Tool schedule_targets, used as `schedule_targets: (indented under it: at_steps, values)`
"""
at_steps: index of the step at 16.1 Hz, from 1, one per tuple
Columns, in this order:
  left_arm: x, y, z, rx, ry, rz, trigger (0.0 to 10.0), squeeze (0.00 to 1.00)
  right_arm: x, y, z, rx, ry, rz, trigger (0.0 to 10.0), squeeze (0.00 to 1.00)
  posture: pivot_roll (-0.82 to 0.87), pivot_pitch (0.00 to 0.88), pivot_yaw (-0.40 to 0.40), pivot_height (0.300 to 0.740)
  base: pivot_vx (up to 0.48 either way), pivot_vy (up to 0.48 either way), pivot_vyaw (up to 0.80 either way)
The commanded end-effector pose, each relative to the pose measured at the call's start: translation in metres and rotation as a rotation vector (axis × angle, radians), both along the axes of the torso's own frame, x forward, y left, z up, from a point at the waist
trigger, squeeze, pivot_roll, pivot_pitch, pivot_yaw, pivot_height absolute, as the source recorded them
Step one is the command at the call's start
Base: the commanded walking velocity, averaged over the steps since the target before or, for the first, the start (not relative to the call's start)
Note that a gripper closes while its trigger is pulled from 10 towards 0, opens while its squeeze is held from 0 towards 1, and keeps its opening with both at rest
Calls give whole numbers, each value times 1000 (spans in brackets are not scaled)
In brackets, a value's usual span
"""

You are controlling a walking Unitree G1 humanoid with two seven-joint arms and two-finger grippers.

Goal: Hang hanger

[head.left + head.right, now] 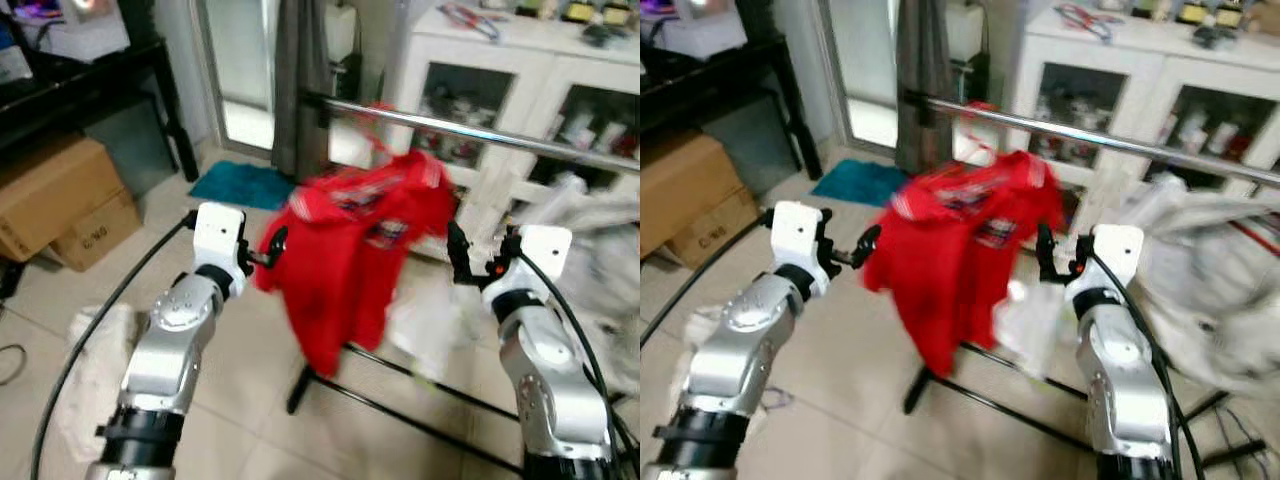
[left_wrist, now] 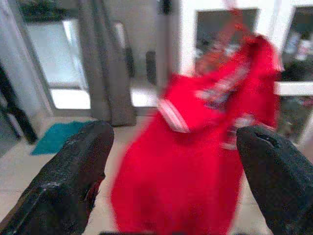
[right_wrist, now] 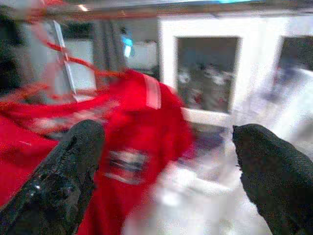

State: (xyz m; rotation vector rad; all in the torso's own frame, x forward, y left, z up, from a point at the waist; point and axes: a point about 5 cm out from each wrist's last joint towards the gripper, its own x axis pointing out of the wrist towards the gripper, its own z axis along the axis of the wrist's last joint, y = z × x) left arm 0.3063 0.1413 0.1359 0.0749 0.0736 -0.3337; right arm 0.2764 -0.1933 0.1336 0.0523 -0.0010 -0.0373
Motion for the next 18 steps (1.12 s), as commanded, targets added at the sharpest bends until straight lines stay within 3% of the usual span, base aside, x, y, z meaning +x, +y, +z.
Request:
schedule_targets:
  at_steps: [1,11,12,13,16,18]
  values:
    - [0,-8,1,7,-4,-36,10000,612,0,-4,4,-11,-11,-18,10000,0,-26,0,11,740,0,-480,0]
    - [1,-8,3,16,-19,-64,10000,612,0,-4,1,13,-2,-31,10000,0,-25,0,18,740,0,-473,0]
    - [0,-10,3,-16,-16,-66,10000,604,-1,-4,1,20,1,-27,10000,0,-25,0,18,740,0,-244,0]
    - [0,-11,5,-31,-23,-66,10000,361,-1,-3,1,24,1,-23,10000,0,-24,0,17,740,0,0,0]
    - [1,-12,7,-18,-40,-82,10000,353,0,0,2,20,-2,1,10000,0,-26,0,15,740,0,0,0]
    - [0,-13,8,-19,-50,-102,10000,357,1,3,4,27,-11,23,10000,0,-24,0,13,740,182,0,-800]
